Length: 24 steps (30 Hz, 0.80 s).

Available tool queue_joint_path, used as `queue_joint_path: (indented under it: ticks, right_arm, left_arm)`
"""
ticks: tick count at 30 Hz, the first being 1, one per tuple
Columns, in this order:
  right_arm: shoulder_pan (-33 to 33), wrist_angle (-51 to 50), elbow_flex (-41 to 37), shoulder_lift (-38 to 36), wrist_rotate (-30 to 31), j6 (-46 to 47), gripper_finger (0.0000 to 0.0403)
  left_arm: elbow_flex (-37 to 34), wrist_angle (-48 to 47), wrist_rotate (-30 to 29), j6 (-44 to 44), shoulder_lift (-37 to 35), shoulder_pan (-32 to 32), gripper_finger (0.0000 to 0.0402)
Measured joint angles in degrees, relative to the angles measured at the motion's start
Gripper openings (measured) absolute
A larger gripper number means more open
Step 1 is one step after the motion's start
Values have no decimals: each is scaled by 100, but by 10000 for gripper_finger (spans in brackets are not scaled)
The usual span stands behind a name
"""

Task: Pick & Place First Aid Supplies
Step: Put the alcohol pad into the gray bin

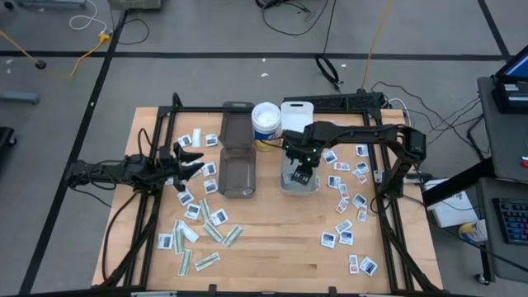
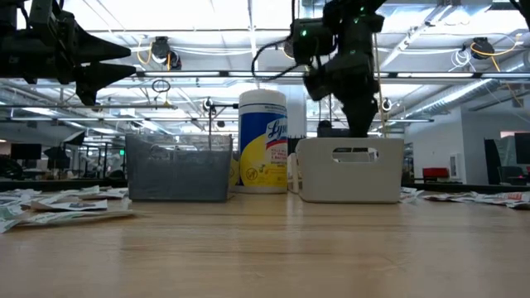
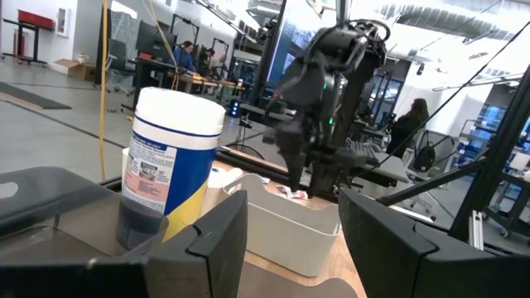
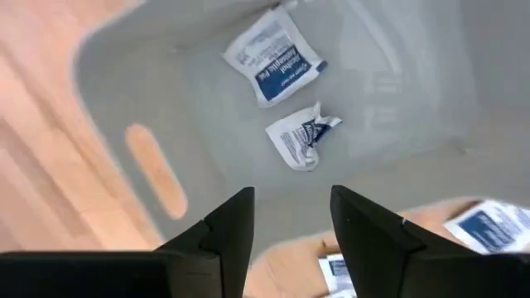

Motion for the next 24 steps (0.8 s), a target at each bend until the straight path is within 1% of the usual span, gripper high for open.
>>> queue_joint_path:
  ticks: [2,5,11,18,24]
  right_arm:
    - [-7,-31,0,-31,45,-39,157]
    - [-108,-41,-103,-99,313,-50,157]
    - [-631,-222,-197,-261,804,-475,157]
    - [-1508,-411,-194,-274,805,-1091,157]
    - [-2367,-463,-194,-272,1102,-1526,157]
  left_arm:
    - [1,0,-1,0,0,0,196]
    - [1,-2,1,0,-1,0,196]
    - [0,-2,-1,0,-1,0,196]
    - [-1,-2,0,0,-2,0,196]
    - [1,-2,1,0,-2,0,196]
